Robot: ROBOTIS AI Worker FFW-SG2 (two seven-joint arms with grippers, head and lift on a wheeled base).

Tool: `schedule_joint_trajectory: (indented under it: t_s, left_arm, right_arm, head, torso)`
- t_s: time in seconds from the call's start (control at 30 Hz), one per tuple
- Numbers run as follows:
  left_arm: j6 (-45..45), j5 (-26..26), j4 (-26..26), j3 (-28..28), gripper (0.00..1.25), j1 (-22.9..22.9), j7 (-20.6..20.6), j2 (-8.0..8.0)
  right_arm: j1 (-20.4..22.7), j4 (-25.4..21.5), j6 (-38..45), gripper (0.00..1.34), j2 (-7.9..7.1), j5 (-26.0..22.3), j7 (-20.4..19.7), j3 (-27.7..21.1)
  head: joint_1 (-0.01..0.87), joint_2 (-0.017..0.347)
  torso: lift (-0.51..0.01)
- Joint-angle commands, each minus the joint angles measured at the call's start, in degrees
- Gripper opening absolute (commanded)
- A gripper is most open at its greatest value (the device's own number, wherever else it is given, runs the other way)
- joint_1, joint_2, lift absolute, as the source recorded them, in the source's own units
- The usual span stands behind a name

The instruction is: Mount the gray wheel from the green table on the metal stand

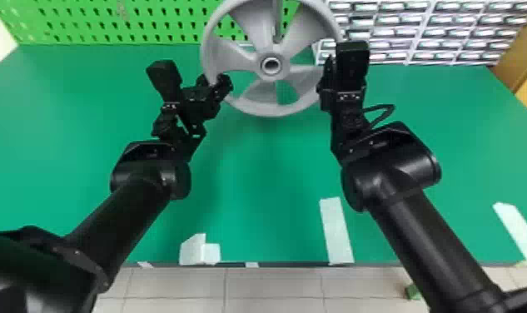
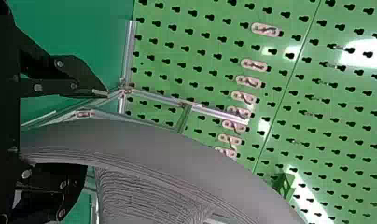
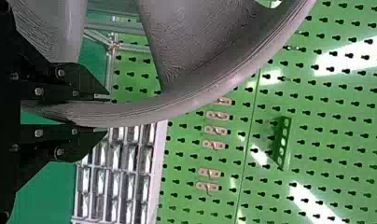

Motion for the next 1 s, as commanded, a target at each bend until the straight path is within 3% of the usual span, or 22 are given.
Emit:
schedule_joint_trajectory:
  t_s: [0.0,0.5,0.97]
  left_arm:
    - [0.6,-0.4,0.0,0.3,0.36,-0.4,0.2,0.01]
    - [2.2,-2.7,0.0,2.1,0.36,-1.6,2.5,-0.78]
    - [2.2,-3.1,-0.1,2.5,0.43,-1.4,2.8,-0.96]
  right_arm:
    - [-0.7,0.1,1.0,0.15,0.09,-0.1,0.0,-0.1]
    - [-3.5,2.6,3.3,0.16,1.23,-0.1,2.2,-1.1]
    - [-3.7,2.9,3.7,0.17,1.23,0.0,2.2,-0.9]
  head:
    - [0.867,0.052]
    - [0.867,0.052]
    - [0.867,0.052]
  torso:
    - [-0.100]
    - [-0.100]
    - [-0.100]
